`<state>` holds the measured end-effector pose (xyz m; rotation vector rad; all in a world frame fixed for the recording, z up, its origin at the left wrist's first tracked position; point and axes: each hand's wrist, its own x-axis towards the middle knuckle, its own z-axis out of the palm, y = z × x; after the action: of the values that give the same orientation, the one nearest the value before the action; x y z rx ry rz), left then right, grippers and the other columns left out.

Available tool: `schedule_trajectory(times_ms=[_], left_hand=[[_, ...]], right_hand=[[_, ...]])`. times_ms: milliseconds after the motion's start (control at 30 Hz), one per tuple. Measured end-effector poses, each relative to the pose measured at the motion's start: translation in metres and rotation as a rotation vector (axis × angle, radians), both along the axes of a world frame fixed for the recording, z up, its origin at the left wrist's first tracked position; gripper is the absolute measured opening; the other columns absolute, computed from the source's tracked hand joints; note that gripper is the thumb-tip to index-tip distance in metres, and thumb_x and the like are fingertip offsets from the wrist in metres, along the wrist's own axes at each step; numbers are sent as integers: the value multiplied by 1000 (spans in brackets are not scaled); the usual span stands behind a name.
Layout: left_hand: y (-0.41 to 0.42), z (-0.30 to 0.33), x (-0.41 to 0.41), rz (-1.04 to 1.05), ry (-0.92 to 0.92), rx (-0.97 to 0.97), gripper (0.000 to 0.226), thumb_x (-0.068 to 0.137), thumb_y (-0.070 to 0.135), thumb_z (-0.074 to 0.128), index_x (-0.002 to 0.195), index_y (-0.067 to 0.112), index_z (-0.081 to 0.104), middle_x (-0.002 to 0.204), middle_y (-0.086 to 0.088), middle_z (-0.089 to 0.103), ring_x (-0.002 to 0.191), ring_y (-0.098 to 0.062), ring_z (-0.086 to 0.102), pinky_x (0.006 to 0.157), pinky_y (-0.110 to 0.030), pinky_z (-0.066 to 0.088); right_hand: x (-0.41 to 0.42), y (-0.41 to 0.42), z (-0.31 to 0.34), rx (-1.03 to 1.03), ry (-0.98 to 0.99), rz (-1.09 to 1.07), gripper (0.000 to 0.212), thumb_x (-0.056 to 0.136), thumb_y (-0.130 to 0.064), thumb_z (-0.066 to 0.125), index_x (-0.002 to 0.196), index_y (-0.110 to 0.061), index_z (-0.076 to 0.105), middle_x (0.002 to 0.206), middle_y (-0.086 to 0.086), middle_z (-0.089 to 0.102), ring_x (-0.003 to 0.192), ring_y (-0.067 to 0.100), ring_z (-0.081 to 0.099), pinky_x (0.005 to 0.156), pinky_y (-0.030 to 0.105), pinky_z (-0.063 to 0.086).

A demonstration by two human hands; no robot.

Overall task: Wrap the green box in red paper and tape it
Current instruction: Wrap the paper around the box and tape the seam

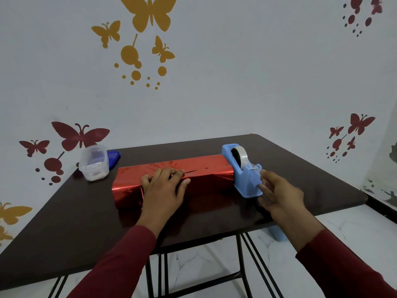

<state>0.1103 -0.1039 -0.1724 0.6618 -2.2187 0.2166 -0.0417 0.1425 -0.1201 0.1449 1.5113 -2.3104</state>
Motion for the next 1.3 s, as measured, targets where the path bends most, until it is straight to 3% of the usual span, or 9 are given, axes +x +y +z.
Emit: schedule_trajectory(times_ms=[233, 367, 667, 900, 1067, 1200, 1267, 1300], left_hand=[[1, 1, 0, 2, -4, 1, 40, 100, 55, 48, 124, 32, 71, 116, 10, 64, 109, -16, 53, 94, -49, 34], [0, 1, 1, -5, 1, 3, 40, 101, 56, 49, 125, 32, 71, 116, 10, 63, 109, -16, 53, 94, -49, 34], [1, 1, 1, -1, 4, 0, 38, 101, 54, 51, 124, 32, 71, 116, 10, 64, 109, -16, 54, 94, -48, 33], [2, 1, 0, 4, 3, 10, 36, 100, 54, 55, 124, 32, 72, 116, 9, 64, 109, -16, 55, 94, -48, 32], [0, 1, -1, 8, 17, -4, 38, 101, 55, 50, 123, 32, 72, 115, 10, 64, 108, -16, 54, 93, -47, 32], [1, 0, 0, -3, 27, -7, 37, 101, 54, 53, 123, 31, 72, 113, 9, 64, 107, -16, 54, 92, -47, 31], [2, 0, -1, 1, 17, 1, 39, 101, 55, 51, 124, 32, 71, 114, 10, 64, 108, -15, 54, 93, -46, 30], [2, 1, 1, 2, 14, 9, 42, 101, 57, 48, 126, 32, 70, 114, 10, 65, 108, -15, 54, 93, -46, 30]], right_hand=[[-6, -4, -2, -33, -34, 58, 41, 77, -19, 90, 111, -7, 70, 101, 6, 79, 95, 20, 77, 84, 42, 58], [-9, -3, -9, 10, -43, 59, 41, 78, -15, 88, 113, -7, 69, 97, 6, 79, 92, 19, 77, 88, 42, 60], [-20, 0, -14, 196, 149, 33, 28, 78, -17, 90, 78, -10, 63, 92, 18, 78, 88, 29, 79, 87, 51, 63], [-20, 5, -18, 380, 263, 30, 32, 73, -6, 91, 60, -6, 61, 78, 21, 76, 77, 33, 78, 78, 43, 65], [-3, 23, -19, 263, 398, 162, 33, 79, -12, 87, 67, 0, 59, 83, 25, 76, 84, 27, 79, 81, 38, 63], [7, 16, 0, 212, 497, 302, 32, 83, -12, 83, 61, -3, 62, 87, 22, 77, 90, 27, 79, 78, 37, 62], [8, 6, 10, 182, 476, 376, 22, 85, -12, 81, 82, 9, 72, 92, 22, 78, 89, 27, 79, 76, 34, 62], [8, 0, 16, 172, 468, 408, 31, 85, -11, 81, 94, 16, 71, 94, 23, 78, 89, 27, 79, 76, 34, 62]])
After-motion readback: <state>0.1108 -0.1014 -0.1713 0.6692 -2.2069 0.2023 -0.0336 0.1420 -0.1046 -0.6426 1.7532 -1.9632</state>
